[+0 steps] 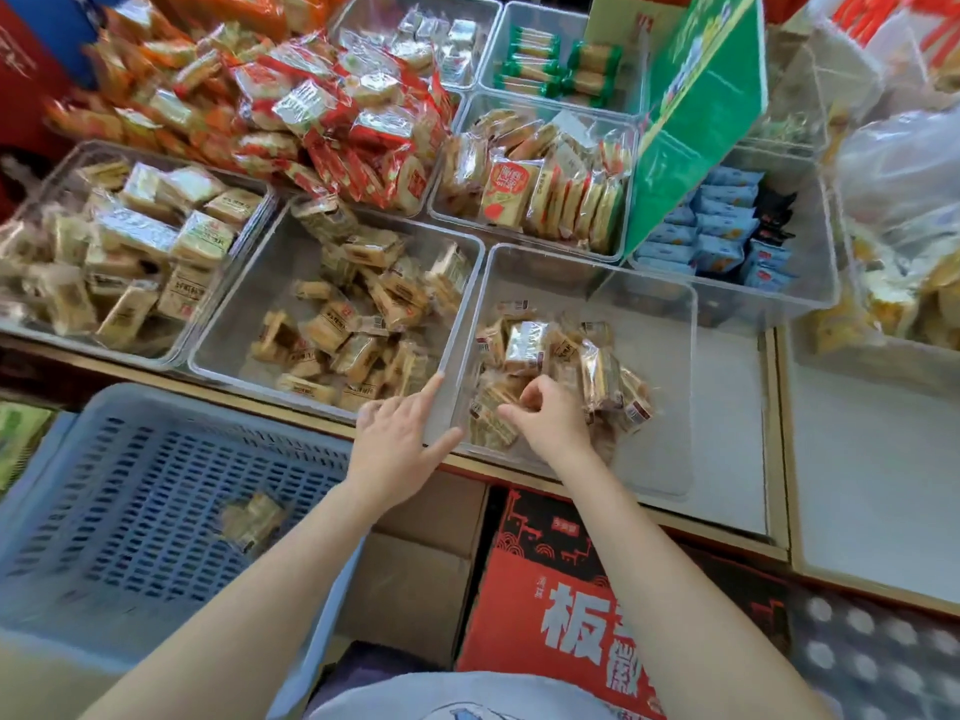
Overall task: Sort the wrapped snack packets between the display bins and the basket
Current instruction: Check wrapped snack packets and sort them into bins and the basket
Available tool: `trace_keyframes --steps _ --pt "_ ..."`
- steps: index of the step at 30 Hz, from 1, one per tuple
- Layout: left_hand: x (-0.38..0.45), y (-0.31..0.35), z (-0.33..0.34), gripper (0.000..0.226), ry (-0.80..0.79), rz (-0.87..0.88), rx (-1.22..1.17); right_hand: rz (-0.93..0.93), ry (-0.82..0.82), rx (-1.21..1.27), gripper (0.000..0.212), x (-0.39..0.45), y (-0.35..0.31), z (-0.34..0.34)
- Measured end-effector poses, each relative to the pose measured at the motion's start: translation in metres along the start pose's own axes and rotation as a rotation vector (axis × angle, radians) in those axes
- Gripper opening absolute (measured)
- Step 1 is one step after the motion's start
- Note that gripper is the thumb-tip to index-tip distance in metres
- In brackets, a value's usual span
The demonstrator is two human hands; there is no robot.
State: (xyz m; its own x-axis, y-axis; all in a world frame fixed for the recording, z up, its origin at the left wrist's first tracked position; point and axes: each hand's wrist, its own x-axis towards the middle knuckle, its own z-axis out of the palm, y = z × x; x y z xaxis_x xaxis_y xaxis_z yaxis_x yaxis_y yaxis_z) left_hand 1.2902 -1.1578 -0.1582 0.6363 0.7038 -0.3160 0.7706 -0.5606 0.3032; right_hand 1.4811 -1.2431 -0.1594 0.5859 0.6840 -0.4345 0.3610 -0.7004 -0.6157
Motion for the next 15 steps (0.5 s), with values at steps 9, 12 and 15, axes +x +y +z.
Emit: trace_keyframes --steps 9,12,15 --pt "0.023 -0.037 -0.032 0.055 0.141 -0.016 -0.476 -0.113 0.225 0.005 0.027 0.007 -0.042 0.0" --pt "0.032 -0.09 -0.043 0.057 0.352 -0.139 -0.229 -0.229 0.114 0.095 0.025 0.021 -0.088 0.02" --pt "0.037 -0.153 -0.058 0.06 0.395 -0.285 -0.067 -0.273 -0.074 0.123 0.02 0.039 -0.138 0.058"
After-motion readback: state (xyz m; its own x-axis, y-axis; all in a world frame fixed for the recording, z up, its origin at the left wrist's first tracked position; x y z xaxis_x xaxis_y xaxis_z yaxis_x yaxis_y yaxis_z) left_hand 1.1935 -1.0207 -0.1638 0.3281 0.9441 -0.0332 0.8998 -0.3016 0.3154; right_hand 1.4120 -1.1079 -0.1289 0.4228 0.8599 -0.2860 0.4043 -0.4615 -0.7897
